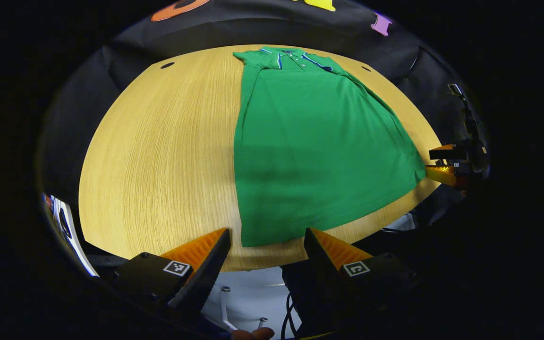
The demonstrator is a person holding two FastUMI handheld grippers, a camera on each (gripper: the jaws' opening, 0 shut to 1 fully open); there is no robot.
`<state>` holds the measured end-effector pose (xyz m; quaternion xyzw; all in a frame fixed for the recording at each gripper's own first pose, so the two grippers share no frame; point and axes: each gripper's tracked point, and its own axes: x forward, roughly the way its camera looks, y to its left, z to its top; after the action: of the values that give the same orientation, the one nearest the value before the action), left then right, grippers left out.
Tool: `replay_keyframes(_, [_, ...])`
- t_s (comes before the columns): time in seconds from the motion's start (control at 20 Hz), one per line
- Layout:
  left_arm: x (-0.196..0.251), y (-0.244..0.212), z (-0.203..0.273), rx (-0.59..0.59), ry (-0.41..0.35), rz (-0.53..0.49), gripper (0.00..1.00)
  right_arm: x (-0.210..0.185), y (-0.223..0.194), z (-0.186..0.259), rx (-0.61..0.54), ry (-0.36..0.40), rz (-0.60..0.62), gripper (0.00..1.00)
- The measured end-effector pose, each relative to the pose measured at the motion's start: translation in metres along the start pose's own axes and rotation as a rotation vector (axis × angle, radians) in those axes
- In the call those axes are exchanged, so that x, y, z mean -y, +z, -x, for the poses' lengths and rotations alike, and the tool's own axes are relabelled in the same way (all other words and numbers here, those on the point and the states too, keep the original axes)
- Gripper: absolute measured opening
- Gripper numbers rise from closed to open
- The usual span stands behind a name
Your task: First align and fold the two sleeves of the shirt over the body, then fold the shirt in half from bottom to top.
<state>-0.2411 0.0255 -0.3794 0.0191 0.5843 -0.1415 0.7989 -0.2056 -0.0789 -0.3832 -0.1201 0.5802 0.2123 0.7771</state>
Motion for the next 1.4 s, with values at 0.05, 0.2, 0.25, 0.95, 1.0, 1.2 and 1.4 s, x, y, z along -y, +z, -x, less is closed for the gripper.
replay_keyframes(0.05, [0.001, 0.000, -0.002, -0.005, -0.001, 0.007, 1.00, -0.001, -0.002, -0.003, -0.006, -0.001, 0.003, 0.98])
replay_keyframes(0.2, [0.002, -0.001, -0.005, -0.007, 0.012, 0.000, 1.00, 0.000, -0.004, -0.009, -0.023, -0.005, 0.003, 0.98])
replay_keyframes(0.25, [0.001, 0.000, -0.005, -0.008, 0.020, -0.008, 1.00, 0.001, -0.004, -0.012, -0.025, -0.006, 0.003, 0.98])
replay_keyframes(0.95, [0.001, 0.007, -0.012, -0.026, 0.064, -0.071, 0.80, -0.003, 0.000, -0.017, -0.072, 0.023, 0.033, 0.63])
replay_keyframes(1.0, [0.002, 0.009, -0.011, -0.019, 0.060, -0.084, 0.70, -0.004, 0.004, -0.018, -0.064, 0.030, 0.032, 0.52])
replay_keyframes(1.2, [-0.001, 0.014, -0.013, 0.014, 0.043, -0.078, 0.05, -0.005, 0.007, -0.018, -0.069, 0.048, 0.032, 0.09])
replay_keyframes(1.4, [-0.001, 0.014, -0.013, -0.004, -0.001, -0.032, 0.03, -0.002, 0.006, -0.019, -0.064, 0.061, 0.025, 0.03])
